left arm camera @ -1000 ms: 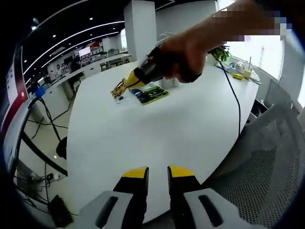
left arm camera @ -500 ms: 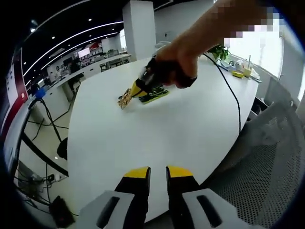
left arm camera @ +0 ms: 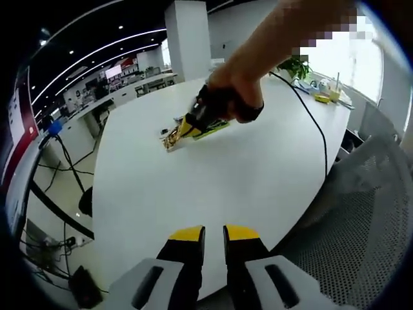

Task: Arrange the skincare products in the storage area until every visible bottle or jar stands upright without overlapping.

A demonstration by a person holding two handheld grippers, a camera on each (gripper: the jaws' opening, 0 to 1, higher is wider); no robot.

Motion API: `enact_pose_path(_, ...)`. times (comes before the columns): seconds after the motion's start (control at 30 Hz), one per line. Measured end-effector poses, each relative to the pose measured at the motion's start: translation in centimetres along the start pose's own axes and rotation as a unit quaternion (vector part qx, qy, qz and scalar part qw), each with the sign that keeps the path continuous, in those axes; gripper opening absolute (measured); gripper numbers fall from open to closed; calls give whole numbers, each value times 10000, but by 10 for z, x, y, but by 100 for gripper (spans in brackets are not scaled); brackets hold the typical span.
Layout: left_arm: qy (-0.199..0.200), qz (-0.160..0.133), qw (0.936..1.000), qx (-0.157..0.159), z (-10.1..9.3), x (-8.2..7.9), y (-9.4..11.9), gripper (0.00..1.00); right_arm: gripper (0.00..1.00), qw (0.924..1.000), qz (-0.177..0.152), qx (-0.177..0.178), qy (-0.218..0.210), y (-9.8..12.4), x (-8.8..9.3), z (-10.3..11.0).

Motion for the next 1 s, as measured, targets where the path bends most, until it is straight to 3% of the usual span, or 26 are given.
enact_pose_path(0.33, -87, 15, 10000, -28, 1, 1, 1, 12, 2, 9995, -22, 28, -300, 4, 1, -10)
enact_pose_path(0.83, -99, 47, 9999, -29, 1, 2, 0, 12, 12, 9994, -304, 112, -137, 8, -11, -8)
enact_pose_path(1.0, -102, 44, 9999, -47, 1, 2, 1, 12, 8, 9994, -318, 154, 37, 12, -9, -6)
Point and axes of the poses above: the point that each gripper's makers call its tool centre point, and the gripper's own axes: y roughly backward along the fingers, z roughly to its left, x roughly out of its underside, the point moved 5 cm from there along y, roughly backward along the fingers, and after that the axes turned 10 degrees about -y, right-handed, at the moved point
